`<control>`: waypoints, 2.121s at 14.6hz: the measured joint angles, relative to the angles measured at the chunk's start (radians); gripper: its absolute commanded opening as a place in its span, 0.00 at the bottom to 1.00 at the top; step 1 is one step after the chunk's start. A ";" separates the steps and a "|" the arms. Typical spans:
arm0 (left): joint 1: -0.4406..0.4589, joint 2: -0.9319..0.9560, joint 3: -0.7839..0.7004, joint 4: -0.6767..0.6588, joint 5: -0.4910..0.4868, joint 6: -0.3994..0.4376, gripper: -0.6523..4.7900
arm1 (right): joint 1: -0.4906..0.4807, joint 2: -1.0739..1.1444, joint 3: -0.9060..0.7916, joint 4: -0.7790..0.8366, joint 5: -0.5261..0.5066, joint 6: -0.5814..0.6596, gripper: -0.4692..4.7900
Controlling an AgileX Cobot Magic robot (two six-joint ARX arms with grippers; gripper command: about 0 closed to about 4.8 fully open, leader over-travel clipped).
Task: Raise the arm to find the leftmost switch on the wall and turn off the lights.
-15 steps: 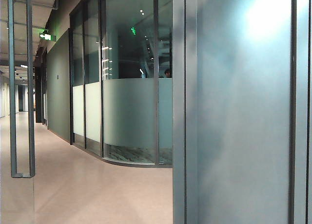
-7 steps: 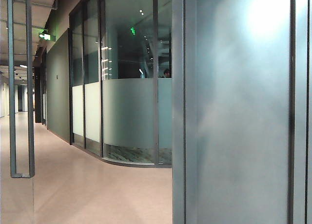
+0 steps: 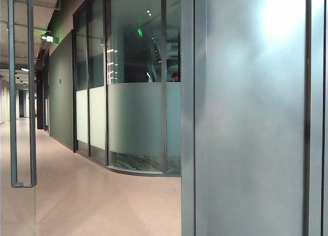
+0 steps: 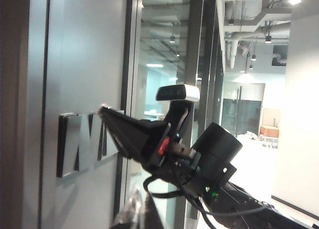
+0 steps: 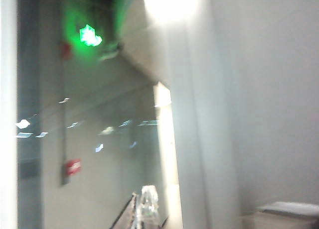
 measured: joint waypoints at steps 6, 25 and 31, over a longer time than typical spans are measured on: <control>0.002 -0.002 0.000 -0.023 -0.001 0.000 0.11 | -0.008 0.026 0.002 -0.007 0.085 -0.020 0.09; 0.003 -0.003 0.000 -0.021 0.023 0.000 0.11 | -0.008 0.079 0.002 0.007 0.143 -0.071 0.09; 0.052 -0.102 0.000 -0.232 -0.200 0.179 0.11 | 0.002 -0.142 0.003 -0.181 0.129 -0.143 0.09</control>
